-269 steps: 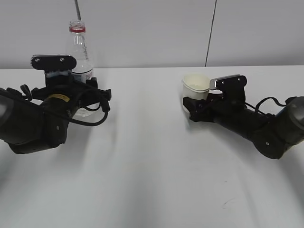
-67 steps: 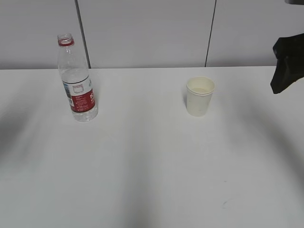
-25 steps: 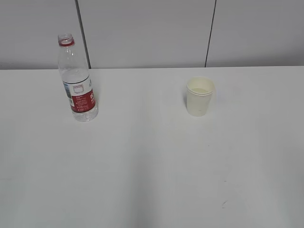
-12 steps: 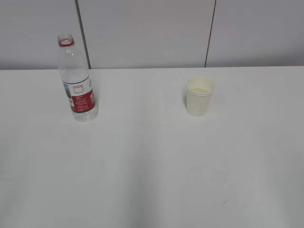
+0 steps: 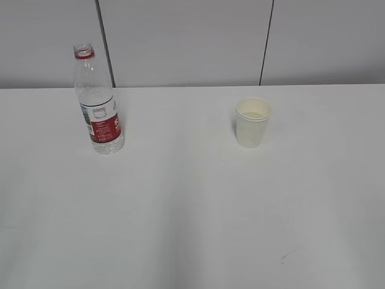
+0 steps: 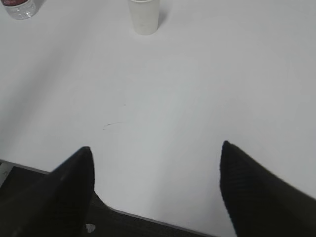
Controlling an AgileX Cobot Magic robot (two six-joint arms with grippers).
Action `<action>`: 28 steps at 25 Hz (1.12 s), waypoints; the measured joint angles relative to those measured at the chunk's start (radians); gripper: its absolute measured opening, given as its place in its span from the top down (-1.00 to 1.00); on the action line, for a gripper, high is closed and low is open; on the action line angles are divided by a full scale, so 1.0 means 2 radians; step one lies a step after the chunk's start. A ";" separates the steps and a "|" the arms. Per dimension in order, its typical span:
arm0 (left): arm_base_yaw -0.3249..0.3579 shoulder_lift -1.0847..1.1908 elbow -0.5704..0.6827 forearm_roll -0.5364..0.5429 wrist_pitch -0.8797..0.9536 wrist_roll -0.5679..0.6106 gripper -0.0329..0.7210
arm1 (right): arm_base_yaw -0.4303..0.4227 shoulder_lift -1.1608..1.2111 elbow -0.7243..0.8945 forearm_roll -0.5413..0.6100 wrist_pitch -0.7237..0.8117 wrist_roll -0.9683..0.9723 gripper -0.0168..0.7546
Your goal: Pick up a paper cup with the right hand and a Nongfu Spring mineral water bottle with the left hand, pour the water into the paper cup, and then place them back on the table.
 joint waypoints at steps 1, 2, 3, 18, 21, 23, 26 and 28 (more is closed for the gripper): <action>0.000 0.000 0.000 0.000 0.000 0.000 -0.53 | 0.000 0.000 0.000 0.000 0.000 0.000 -0.57; 0.000 0.000 0.000 0.000 0.000 0.000 -0.53 | 0.000 0.000 0.000 0.000 0.000 0.000 -0.57; 0.000 0.000 0.000 0.000 -0.001 0.000 -0.53 | 0.000 0.000 0.000 -0.001 0.000 0.000 -0.57; 0.000 0.000 0.000 -0.001 -0.001 0.000 -0.53 | -0.023 -0.001 0.000 -0.015 0.000 0.000 -0.57; 0.000 0.000 0.000 -0.004 -0.001 0.000 -0.53 | -0.023 -0.001 0.000 -0.015 0.000 0.000 -0.57; 0.000 0.000 0.000 -0.005 -0.001 0.000 -0.53 | -0.023 -0.001 0.000 -0.015 0.000 0.000 -0.57; 0.000 0.000 0.000 -0.005 -0.001 0.000 -0.53 | -0.023 -0.001 0.000 -0.015 0.000 0.000 -0.57; 0.000 0.000 0.000 -0.005 -0.001 0.000 -0.53 | -0.023 -0.001 0.000 -0.015 0.000 0.000 -0.57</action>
